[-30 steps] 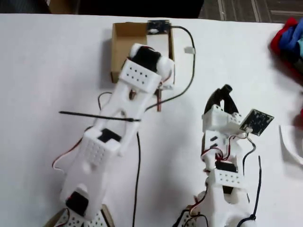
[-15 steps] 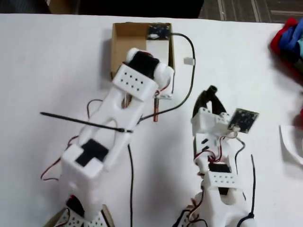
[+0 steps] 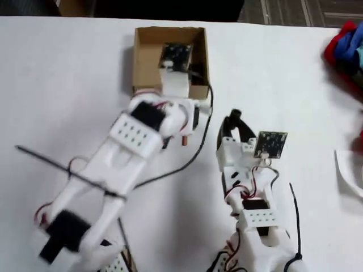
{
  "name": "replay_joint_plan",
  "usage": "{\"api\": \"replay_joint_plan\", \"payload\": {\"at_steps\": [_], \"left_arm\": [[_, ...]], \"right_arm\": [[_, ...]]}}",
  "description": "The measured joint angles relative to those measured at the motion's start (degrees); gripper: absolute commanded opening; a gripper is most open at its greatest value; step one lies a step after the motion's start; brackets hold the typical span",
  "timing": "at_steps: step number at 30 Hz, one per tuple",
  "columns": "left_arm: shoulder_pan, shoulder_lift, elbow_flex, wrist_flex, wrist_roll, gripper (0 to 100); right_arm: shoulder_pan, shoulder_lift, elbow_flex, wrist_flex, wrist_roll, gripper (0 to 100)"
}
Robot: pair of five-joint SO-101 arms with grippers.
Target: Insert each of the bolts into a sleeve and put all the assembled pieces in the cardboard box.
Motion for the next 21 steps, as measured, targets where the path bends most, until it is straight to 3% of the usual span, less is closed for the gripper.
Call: {"api": "replay_joint_plan", "payload": {"at_steps": [6,11,15,21], "left_arm": [[-0.3,-14.0,20.7,-26.1,-0.3,2],[-1.1,-18.0,32.3,-46.3,-4.5,3],[-1.0,-18.1,33.1,-50.8,-6.4,3],[-1.1,-18.4,32.4,-51.3,-6.8,3]], "right_arm": [[-0.4,0.0,0.5,-1.5,3.1,2.1],[-0.4,2.3,2.3,-12.1,8.5,2.1],[-0.4,9.8,2.4,-21.7,9.3,2.1],[-0.4,24.5,2.4,-40.9,9.3,2.1]]}}
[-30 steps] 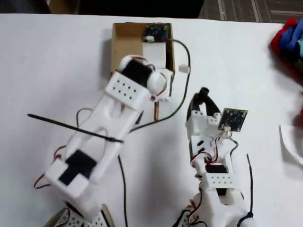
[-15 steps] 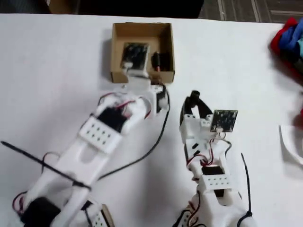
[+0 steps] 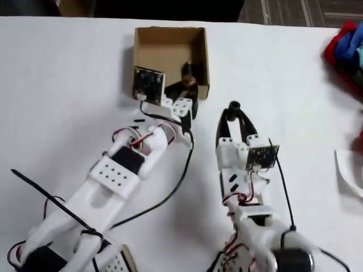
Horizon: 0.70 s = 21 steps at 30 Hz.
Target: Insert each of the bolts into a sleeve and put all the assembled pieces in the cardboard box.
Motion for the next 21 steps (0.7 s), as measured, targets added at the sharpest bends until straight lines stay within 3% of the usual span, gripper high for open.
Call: {"api": "replay_joint_plan", "payload": {"at_steps": [9,21], "left_arm": [[3.0,-0.5,-3.1,-0.2,-0.1,3],[5.7,-0.5,-5.7,-0.2,-1.8,3]], "right_arm": [[-4.0,18.9,0.4,-23.1,0.0,2.1],[-4.0,25.3,-1.4,-26.0,0.0,2.0]]}}
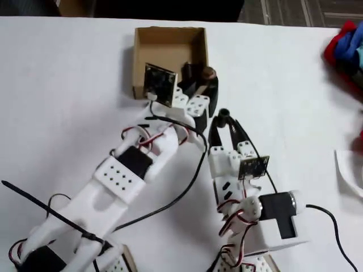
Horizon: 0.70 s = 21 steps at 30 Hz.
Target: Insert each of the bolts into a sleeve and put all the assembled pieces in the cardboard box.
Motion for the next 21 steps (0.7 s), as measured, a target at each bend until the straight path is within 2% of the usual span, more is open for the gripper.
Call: {"api": "replay_joint_plan", "payload": {"at_steps": [6,12,19,21], "left_arm": [[2.5,1.3,-0.7,-0.3,-8.4,3],[2.5,7.3,-6.5,-0.3,-9.1,3],[2.8,8.8,-7.7,-0.3,-9.1,3],[2.8,9.3,-7.8,-0.3,-6.9,3]], "right_arm": [[0.0,0.2,0.0,0.0,3.8,2.0],[0.0,0.2,0.0,0.0,4.2,2.0],[0.0,0.2,0.0,0.0,4.2,2.0],[0.0,0.2,0.0,0.0,4.2,2.0]]}}
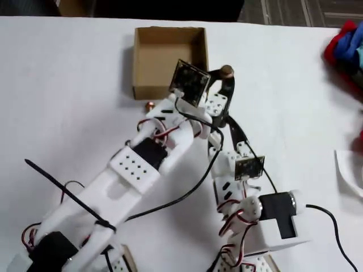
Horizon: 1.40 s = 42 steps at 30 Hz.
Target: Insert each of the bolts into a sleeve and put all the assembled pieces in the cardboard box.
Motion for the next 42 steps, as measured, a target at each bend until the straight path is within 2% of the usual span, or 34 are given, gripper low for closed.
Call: {"api": "replay_joint_plan", "payload": {"at_steps": [7,20,42], "left_arm": [[0.0,2.5,0.0,0.0,3.0,3],[0.9,2.7,0.0,2.7,3.1,3],[1.4,2.5,2.4,2.5,3.1,3]], "right_arm": [[0.0,0.0,0.0,0.0,0.0,2.0],[0.0,0.0,0.0,0.0,0.0,2.0],[-0.1,0.1,0.2,0.1,0.0,2.0]]}}
